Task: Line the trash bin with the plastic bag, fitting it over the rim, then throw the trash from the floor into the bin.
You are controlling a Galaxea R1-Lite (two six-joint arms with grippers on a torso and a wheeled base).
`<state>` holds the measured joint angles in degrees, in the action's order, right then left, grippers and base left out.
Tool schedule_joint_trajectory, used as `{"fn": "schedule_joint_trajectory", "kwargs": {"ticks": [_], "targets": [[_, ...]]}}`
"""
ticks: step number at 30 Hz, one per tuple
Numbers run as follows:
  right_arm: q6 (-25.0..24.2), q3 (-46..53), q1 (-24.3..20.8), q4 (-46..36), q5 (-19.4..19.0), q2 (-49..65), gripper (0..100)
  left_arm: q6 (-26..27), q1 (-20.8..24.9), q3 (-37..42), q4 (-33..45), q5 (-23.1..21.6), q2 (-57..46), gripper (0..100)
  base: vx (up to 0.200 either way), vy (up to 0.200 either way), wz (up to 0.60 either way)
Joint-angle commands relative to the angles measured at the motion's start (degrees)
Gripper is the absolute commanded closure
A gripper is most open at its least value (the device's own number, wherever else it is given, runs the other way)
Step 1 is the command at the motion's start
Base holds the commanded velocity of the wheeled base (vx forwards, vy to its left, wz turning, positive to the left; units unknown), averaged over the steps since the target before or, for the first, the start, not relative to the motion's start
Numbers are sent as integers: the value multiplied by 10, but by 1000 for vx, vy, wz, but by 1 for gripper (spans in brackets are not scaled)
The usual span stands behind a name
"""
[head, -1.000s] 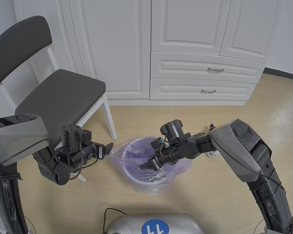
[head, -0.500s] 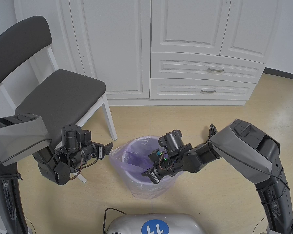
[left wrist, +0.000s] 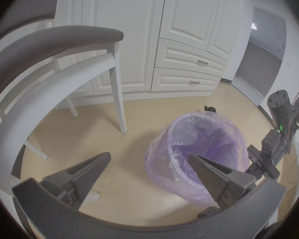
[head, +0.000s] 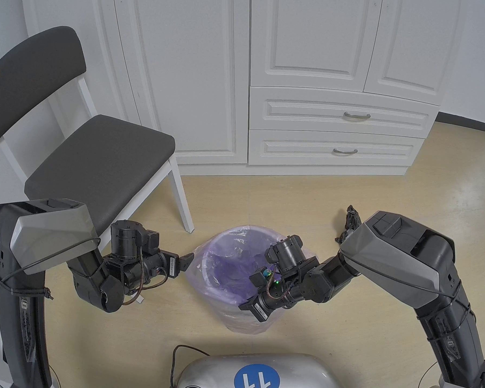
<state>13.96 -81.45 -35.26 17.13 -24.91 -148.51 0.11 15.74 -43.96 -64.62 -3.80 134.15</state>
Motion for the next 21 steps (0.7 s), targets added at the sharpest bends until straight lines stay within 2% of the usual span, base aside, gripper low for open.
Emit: {"fn": "schedule_joint_trajectory", "kwargs": {"ticks": [1, 5, 12, 15, 21], "targets": [[5, -17, 14, -39, -15, -8, 100, 0, -3, 0, -1, -4, 22, 0, 0, 0, 0], [9, -43, 26, -104, -16, -9, 100, 0, -4, -1, -1, -6, 31, 0, 0, 0, 0], [54, -169, 56, -305, -18, -36, 100, -1, -9, -10, 0, -6, 43, 0, 0, 0, 0], [54, -223, 65, -352, -18, -54, 100, -1, -13, -12, 0, -6, 47, 0, 0, 0, 0], [55, -290, 82, -386, -14, -79, 100, -2, -19, -19, 0, -5, 51, 0, 0, 0, 0]]}}
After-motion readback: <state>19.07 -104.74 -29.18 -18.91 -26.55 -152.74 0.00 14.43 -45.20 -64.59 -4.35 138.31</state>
